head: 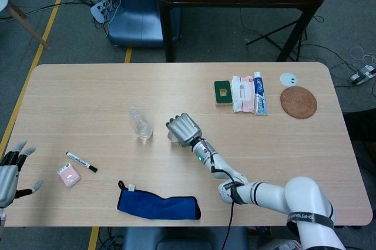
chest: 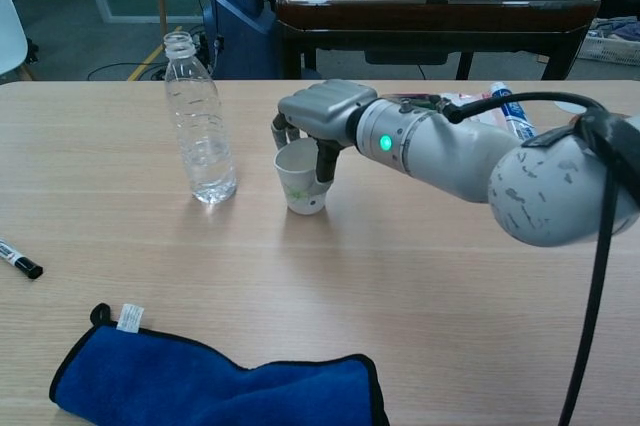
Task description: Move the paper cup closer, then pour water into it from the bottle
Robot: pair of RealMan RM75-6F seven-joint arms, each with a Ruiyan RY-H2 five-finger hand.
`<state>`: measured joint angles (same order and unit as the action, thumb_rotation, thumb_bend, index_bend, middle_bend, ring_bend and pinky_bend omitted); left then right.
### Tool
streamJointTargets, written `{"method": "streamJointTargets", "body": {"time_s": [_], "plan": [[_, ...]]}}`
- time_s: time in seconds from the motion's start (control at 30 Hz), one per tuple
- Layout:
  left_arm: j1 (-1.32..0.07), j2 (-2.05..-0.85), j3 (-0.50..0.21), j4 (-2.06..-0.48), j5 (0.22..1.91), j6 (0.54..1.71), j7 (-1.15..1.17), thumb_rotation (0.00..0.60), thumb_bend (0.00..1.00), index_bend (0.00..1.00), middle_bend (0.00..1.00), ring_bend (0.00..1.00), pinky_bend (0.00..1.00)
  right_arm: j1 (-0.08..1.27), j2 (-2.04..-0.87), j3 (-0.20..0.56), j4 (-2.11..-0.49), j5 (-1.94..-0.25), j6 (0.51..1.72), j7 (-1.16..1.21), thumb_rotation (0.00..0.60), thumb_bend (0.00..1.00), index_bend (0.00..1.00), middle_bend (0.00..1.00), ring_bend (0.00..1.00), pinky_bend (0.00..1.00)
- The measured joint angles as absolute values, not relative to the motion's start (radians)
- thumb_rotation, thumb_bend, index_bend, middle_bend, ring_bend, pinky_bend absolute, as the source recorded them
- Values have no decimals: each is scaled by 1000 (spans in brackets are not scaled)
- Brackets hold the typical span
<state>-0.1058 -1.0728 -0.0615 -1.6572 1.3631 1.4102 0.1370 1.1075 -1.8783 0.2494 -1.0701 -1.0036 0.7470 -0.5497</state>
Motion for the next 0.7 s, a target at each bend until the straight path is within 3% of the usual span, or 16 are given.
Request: {"method": "streamJointTargets", "body": {"time_s": [0.57,0.7], "plan": [[-109,-1077,-60,-1656,1359,1401,138,600,135,198,80,142,476,1121,-1905,246,-1036,-1031,745,-512,600,169,439,350,402,505],[-110,-1077,-60,-1655,1357,1398,137,600,135,198,82,142,476,1123,-1913,246,-1023,-1041,746,-499,600,161,361,292,343,505]]}}
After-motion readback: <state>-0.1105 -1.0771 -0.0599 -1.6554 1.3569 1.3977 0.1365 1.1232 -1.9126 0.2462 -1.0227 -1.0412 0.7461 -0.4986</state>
